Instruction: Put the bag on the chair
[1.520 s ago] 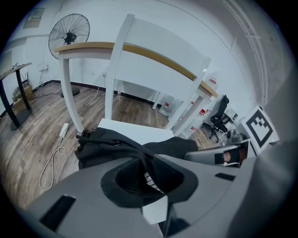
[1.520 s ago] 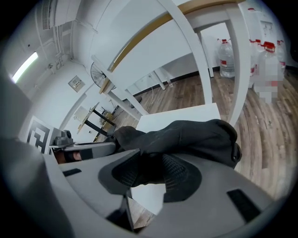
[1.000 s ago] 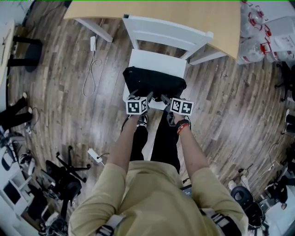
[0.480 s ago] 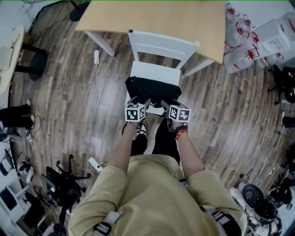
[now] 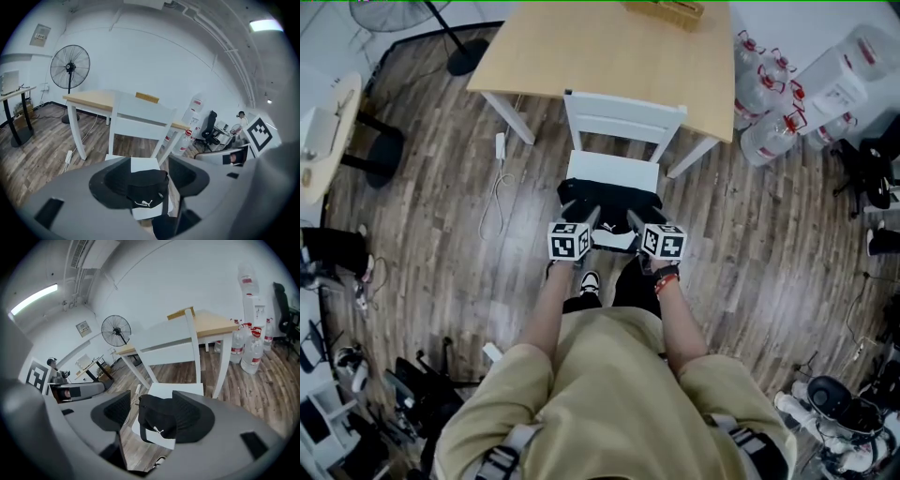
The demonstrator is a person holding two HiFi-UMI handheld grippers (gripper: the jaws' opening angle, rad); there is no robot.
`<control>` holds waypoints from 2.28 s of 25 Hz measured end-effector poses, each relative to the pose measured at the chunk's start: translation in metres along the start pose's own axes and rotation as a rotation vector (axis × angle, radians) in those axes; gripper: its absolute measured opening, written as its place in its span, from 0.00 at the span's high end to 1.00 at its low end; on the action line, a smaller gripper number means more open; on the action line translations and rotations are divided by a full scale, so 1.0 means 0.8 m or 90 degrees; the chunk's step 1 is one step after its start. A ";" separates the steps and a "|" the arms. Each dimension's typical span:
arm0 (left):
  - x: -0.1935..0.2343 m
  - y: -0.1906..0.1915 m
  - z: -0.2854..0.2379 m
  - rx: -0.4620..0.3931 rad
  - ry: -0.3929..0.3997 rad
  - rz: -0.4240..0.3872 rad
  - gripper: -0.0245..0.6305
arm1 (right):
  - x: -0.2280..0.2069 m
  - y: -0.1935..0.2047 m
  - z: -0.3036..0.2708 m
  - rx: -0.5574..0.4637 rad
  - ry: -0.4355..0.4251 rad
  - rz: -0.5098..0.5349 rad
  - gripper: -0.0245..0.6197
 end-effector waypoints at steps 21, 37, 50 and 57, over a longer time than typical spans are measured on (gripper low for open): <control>-0.073 -0.169 0.150 -0.270 0.036 -0.124 0.82 | 0.116 -0.158 0.165 -0.289 0.008 0.173 0.76; -0.079 -0.215 0.191 -0.363 0.023 -0.185 0.93 | 0.167 -0.201 0.172 -0.371 -0.028 0.188 0.91; -0.064 -0.228 0.182 -0.364 0.029 -0.186 0.93 | 0.155 -0.213 0.157 -0.352 0.011 0.188 0.93; -0.054 -0.234 0.168 -0.357 0.039 -0.157 0.93 | 0.145 -0.221 0.139 -0.332 0.013 0.183 0.93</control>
Point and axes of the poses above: the fingertips, and each gripper's own axes: z backward along the fingers, x to its left, y out of its underside, the point moved 7 cm from there along z, backward along the fingers, and after that the axes turned 2 degrees about -x, right-handed, at the moved point
